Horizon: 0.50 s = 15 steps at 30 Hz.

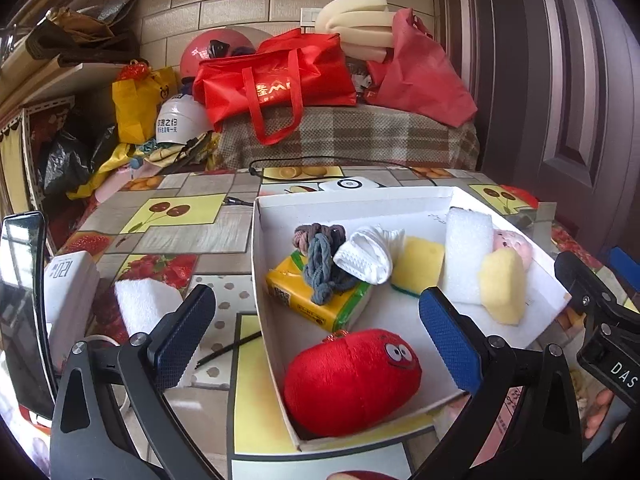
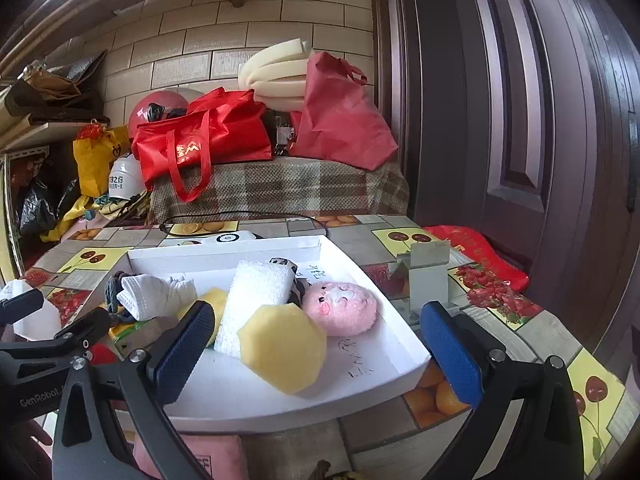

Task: Organize soft objects
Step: 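Move left tool to the pink tissue pack while right tool reaches the rope toy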

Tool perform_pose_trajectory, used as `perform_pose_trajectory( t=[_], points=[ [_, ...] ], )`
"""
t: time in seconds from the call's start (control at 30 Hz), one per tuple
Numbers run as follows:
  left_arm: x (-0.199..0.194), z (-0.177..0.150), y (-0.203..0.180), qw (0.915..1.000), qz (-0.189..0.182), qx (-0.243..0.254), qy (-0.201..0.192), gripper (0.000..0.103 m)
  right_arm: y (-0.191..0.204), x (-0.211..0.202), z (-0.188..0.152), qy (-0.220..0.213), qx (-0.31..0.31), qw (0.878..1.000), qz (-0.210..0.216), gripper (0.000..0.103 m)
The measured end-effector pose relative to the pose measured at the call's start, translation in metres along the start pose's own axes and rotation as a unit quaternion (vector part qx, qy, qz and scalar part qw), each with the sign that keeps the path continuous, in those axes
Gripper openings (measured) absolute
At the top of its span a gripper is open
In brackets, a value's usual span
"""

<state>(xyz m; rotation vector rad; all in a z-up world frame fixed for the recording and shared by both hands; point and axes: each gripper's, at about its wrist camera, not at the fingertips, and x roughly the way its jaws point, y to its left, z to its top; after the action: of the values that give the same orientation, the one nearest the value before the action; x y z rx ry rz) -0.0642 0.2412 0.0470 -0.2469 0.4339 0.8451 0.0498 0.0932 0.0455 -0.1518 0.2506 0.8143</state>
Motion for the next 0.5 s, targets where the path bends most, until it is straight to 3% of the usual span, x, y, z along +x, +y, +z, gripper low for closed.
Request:
perform_pose_trajectory(
  t=[0.1,0.23,0.37,0.43,0.5],
  points=[
    [-0.010,-0.006,-0.006,0.9992,-0.037,0.015,0.006,0.103,-0.008,-0.009,-0.005,0.007,-0.007,1.000,0.005,0.103],
    [-0.033,-0.015,-0.022,0.9940,-0.091,0.060,-0.014,0.103,-0.027,-0.019,-0.010,0.023,-0.001,1.000,0.011,0.103],
    [-0.040,-0.025,-0.047,0.9752,-0.178,0.129,0.028,0.103,-0.041,-0.016,-0.021,0.102,-0.030,0.993,0.046,0.103],
    [-0.041,-0.029,-0.058,0.9684,-0.193,0.153,0.040,0.103,-0.043,-0.012,-0.031,0.154,-0.050,0.983,0.084,0.103],
    [-0.040,-0.031,-0.066,0.9672,-0.185,0.166,0.049,0.103,-0.040,-0.010,-0.038,0.187,-0.067,0.975,0.101,0.103]
  ],
)
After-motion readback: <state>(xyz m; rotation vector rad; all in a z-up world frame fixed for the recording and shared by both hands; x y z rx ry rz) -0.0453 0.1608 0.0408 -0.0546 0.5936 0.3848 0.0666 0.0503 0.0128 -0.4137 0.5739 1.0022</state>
